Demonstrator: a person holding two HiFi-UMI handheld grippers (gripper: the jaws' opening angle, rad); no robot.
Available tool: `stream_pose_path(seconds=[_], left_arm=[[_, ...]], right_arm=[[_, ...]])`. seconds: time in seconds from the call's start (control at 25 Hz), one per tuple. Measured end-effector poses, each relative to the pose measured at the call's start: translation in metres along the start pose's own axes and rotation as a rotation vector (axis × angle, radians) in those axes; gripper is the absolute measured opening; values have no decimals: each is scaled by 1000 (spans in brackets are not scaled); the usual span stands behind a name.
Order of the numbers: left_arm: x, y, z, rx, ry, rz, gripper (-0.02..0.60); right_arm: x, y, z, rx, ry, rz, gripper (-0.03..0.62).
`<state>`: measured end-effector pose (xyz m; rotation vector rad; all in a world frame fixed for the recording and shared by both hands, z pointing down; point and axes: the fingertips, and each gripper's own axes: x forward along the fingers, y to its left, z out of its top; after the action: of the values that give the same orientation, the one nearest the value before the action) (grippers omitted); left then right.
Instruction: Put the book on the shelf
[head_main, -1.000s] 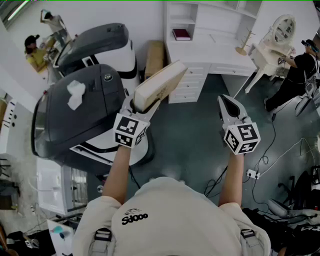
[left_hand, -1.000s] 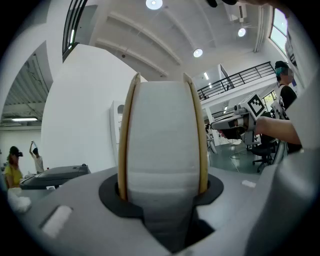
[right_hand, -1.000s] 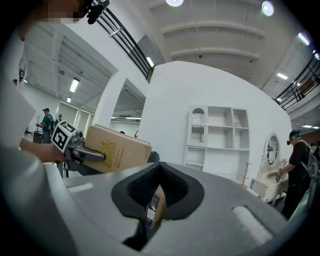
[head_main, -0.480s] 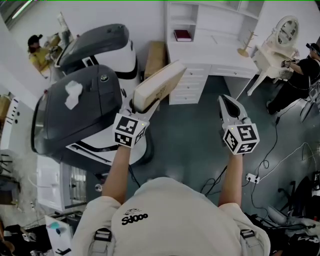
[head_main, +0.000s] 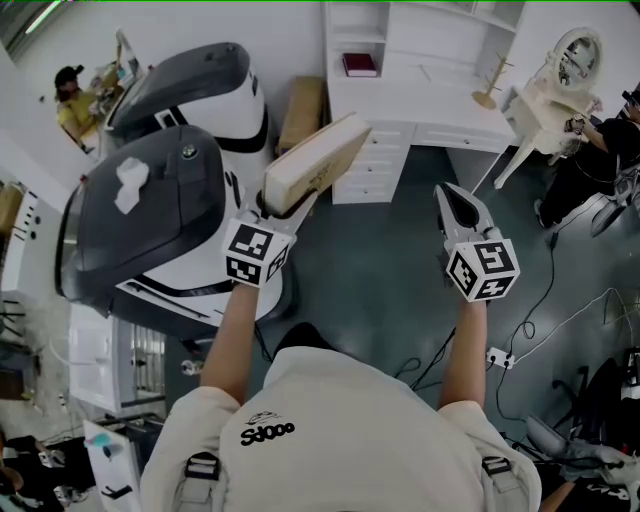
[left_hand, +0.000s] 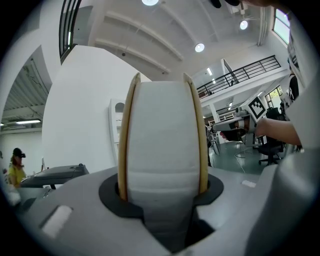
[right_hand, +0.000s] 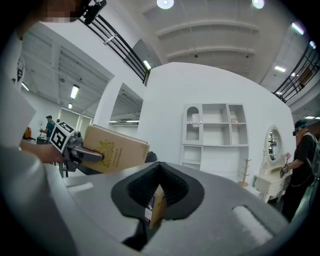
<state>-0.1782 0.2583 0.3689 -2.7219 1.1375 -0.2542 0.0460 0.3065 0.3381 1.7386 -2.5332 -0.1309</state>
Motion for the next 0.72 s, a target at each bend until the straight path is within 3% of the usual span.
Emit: stream_pose_path(seconds=[0.36, 0.72], left_arm=[[57, 21, -9, -22, -15, -20, 244], [168, 88, -5, -47, -46, -38, 244]], right_arm=[[31, -45, -15, 38, 25, -53, 2], [124, -110, -12, 30, 44, -77, 2]])
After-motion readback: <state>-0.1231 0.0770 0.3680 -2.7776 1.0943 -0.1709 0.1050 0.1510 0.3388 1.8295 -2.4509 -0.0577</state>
